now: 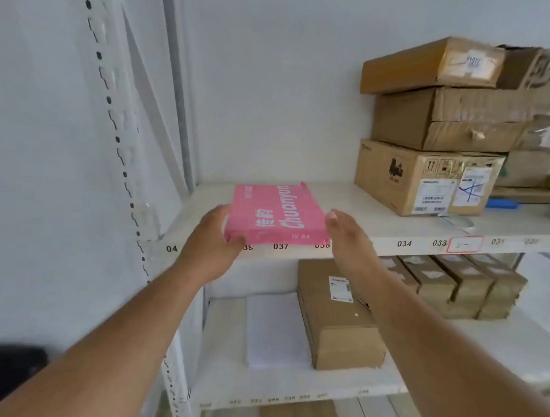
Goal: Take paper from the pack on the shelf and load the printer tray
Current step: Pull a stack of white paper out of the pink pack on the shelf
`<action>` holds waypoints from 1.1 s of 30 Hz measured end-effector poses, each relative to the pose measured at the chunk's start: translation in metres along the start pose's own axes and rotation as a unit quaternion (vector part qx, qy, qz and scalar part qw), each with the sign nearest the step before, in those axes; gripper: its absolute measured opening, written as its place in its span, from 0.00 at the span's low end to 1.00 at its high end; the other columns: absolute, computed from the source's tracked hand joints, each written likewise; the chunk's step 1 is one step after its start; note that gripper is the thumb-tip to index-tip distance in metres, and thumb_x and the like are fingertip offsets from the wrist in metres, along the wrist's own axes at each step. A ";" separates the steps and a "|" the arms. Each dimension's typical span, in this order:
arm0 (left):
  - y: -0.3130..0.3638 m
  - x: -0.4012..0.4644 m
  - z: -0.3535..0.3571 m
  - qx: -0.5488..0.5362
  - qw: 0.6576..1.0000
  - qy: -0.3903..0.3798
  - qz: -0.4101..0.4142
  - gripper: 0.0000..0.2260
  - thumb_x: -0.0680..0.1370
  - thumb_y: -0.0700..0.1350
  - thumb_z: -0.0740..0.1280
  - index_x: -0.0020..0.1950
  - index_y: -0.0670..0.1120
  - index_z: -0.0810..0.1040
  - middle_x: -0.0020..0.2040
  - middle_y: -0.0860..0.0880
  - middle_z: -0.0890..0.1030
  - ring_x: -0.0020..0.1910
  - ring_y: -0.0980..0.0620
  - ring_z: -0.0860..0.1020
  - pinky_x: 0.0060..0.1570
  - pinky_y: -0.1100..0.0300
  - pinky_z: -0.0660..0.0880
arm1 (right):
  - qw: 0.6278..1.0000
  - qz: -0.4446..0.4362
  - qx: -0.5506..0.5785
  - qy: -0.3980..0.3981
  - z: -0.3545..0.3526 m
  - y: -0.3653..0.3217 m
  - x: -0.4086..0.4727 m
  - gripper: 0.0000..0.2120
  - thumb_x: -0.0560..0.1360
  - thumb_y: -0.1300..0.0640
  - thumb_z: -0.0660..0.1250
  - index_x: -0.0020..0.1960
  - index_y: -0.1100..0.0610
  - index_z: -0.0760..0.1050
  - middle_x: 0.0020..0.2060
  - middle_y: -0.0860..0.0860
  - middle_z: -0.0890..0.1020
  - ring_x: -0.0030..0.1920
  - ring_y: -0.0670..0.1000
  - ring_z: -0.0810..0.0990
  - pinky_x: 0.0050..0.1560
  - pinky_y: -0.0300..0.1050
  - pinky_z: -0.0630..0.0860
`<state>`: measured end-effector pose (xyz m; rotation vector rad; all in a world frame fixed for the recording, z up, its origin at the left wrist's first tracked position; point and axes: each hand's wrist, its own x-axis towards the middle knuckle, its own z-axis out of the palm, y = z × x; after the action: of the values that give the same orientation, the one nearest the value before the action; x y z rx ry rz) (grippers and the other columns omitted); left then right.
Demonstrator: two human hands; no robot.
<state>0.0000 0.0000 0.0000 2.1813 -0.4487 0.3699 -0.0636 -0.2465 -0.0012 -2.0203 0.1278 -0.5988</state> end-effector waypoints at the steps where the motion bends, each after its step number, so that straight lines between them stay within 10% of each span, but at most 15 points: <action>1: 0.000 -0.001 0.003 0.027 1.000 -0.007 0.013 0.25 0.80 0.45 0.68 0.76 0.51 0.67 0.67 0.53 0.72 0.57 0.55 0.72 0.56 0.61 0.67 | 1.000 0.016 -0.022 -0.009 0.002 0.003 0.001 0.18 0.84 0.43 0.52 0.65 0.48 0.74 0.58 0.45 0.79 0.58 0.51 0.77 0.55 0.48 0.68; 9: -0.031 -0.003 0.025 0.102 0.994 0.018 0.040 0.21 0.81 0.41 0.67 0.74 0.48 0.72 0.72 0.48 0.75 0.69 0.49 0.74 0.65 0.62 0.65 | 0.992 -0.050 -0.103 -0.045 0.007 0.040 0.005 0.12 0.83 0.59 0.57 0.63 0.49 0.73 0.55 0.46 0.78 0.53 0.50 0.78 0.51 0.45 0.75; 14: -0.036 0.004 0.024 0.168 0.980 0.060 0.083 0.17 0.80 0.36 0.66 0.69 0.46 0.78 0.64 0.46 0.82 0.62 0.45 0.79 0.63 0.54 0.74 | 0.957 -0.143 -0.249 -0.037 -0.004 0.054 0.019 0.17 0.80 0.65 0.63 0.67 0.54 0.75 0.63 0.51 0.79 0.60 0.56 0.78 0.58 0.50 0.76; 28: -0.053 0.025 0.012 0.387 0.869 0.068 0.299 0.06 0.79 0.42 0.66 0.50 0.46 0.83 0.47 0.47 0.86 0.44 0.42 0.83 0.45 0.48 0.75 | 0.818 -0.403 -0.408 0.050 -0.011 0.080 0.051 0.09 0.69 0.62 0.78 0.47 0.57 0.82 0.45 0.54 0.84 0.41 0.60 0.78 0.40 0.53 0.76; 33: -0.052 0.026 0.012 0.328 0.898 0.071 0.284 0.04 0.78 0.42 0.67 0.48 0.46 0.82 0.45 0.48 0.86 0.43 0.43 0.83 0.46 0.48 0.77 | 0.788 -0.448 -0.418 0.048 -0.010 0.082 0.050 0.09 0.68 0.64 0.78 0.47 0.60 0.83 0.52 0.58 0.85 0.45 0.62 0.81 0.41 0.54 0.78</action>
<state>0.0471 0.0156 -0.0327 2.5999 -0.9940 1.1319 -0.0120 -0.3129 -0.0481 -2.8835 -0.6756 -1.4284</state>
